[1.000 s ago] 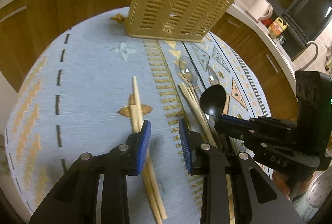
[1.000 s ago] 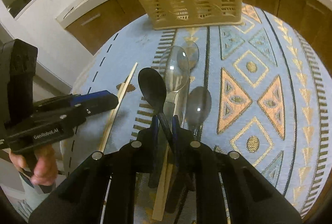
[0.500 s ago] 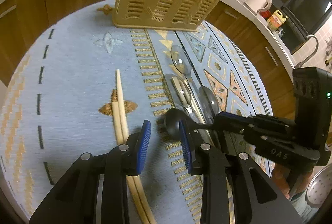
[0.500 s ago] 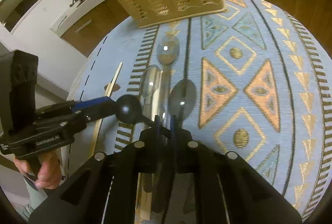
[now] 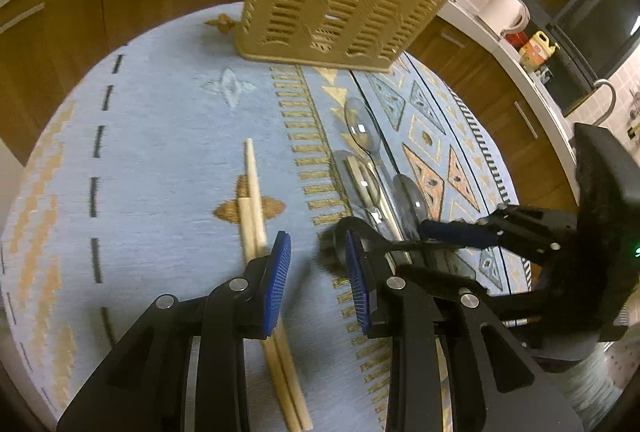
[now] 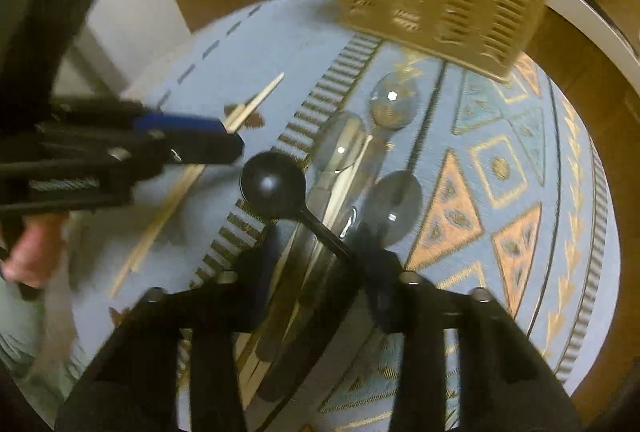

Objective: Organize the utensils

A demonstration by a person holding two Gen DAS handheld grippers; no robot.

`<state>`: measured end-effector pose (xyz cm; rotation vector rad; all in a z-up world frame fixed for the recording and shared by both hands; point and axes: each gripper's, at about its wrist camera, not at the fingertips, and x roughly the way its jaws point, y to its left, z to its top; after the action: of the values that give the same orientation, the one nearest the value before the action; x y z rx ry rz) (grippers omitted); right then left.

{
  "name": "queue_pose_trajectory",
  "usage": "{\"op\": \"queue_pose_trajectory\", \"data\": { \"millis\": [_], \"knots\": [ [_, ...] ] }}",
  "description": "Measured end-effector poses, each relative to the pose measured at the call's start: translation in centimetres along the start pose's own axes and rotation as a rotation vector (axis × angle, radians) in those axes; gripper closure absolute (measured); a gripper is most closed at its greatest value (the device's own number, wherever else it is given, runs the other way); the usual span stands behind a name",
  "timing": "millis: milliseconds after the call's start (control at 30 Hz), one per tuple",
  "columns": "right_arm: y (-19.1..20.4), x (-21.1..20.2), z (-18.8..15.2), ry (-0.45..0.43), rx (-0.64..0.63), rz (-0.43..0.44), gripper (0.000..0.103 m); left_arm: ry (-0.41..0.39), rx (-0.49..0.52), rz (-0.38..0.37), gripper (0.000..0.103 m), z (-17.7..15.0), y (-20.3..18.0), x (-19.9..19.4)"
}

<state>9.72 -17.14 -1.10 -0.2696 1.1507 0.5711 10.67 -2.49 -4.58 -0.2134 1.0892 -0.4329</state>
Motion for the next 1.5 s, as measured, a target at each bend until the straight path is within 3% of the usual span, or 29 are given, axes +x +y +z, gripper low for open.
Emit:
{"op": "queue_pose_trajectory", "data": {
  "millis": [233, 333, 433, 567, 667, 967, 1167, 1333, 1500],
  "knots": [
    [2.2, 1.2, 1.2, 0.013, -0.124, -0.097, 0.085, 0.0, -0.019, -0.001, 0.077, -0.1, 0.8, -0.2],
    [1.7, 0.3, 1.3, -0.021, -0.071, -0.06, 0.096, 0.001, -0.021, -0.007, 0.077, 0.0, 0.7, 0.0],
    [-0.3, -0.4, 1.1, -0.041, 0.037, -0.037, 0.098, 0.006, -0.014, -0.014, 0.077, 0.1, 0.5, 0.2],
    [-3.6, -0.9, 0.1, -0.062, 0.171, -0.004, 0.098, 0.022, 0.015, -0.019, 0.077, 0.4, -0.8, 1.1],
    [-5.6, -1.6, -0.9, -0.083, 0.243, 0.087, 0.099, 0.037, 0.026, -0.028, 0.077, 0.8, -1.9, 2.1],
    [-9.7, -2.4, -2.8, -0.123, 0.408, 0.045, 0.099, 0.054, 0.079, -0.025, 0.077, 1.7, -4.6, 3.9],
    [-11.5, -1.9, -3.7, -0.117, 0.437, 0.001, 0.099, 0.056, 0.09, -0.032, 0.077, 2.8, -6.5, 5.1],
    [-12.7, -1.5, -4.7, -0.126, 0.472, 0.06, 0.099, 0.064, 0.151, 0.033, 0.076, 2.6, -8.3, 6.0],
    [-12.4, -1.6, -4.8, -0.132, 0.453, 0.044, 0.098, 0.075, 0.203, 0.122, 0.072, 2.7, -10.3, 6.8]
  ]
}}
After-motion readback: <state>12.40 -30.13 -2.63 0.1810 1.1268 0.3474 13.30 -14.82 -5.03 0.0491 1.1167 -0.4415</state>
